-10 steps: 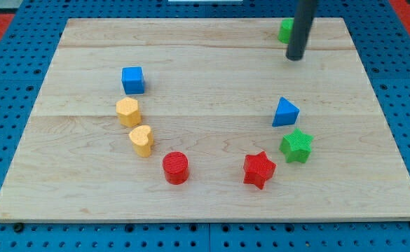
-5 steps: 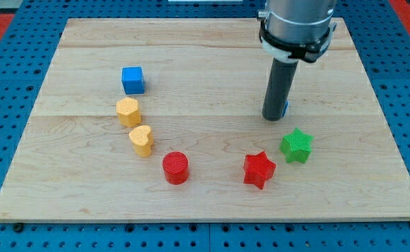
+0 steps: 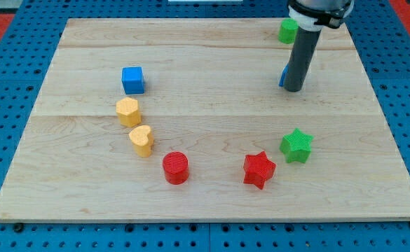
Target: Move the blue triangle below to the green circle
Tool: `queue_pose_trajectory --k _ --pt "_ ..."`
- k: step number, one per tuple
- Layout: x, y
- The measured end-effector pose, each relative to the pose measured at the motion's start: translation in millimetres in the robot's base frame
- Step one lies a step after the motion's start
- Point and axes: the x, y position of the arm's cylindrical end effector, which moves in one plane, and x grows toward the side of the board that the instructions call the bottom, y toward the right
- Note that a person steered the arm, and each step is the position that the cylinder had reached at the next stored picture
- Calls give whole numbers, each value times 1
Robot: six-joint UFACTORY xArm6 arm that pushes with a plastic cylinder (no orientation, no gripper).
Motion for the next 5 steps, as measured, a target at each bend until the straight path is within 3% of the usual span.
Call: queue_pose_trajectory --k 3,5 --pt "-16 19" --pt "-62 15"
